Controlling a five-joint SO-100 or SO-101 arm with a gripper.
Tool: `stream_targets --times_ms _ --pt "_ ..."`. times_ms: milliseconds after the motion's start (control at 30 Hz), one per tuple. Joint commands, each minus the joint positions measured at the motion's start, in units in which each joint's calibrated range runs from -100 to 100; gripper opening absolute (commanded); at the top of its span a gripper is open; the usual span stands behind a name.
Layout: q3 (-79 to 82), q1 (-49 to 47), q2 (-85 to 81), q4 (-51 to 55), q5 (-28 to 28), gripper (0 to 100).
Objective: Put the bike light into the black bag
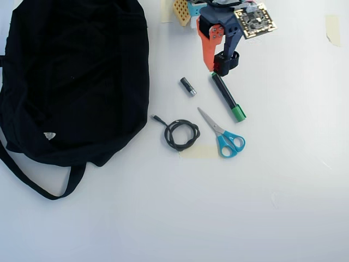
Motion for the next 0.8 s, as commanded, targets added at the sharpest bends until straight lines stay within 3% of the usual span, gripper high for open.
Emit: stream_targets --times_ms 0,200,400,767 --pt "-2.3 8.2 1.1 -7.1 -1.0 2" --pt "-3.2 15.0 4.0 -14.6 -4.3 2" --pt "-3.2 19.9 3.9 -19.1 -15.1 2" --pt "-0.6 41.3 4.2 -20.0 -13.8 2"
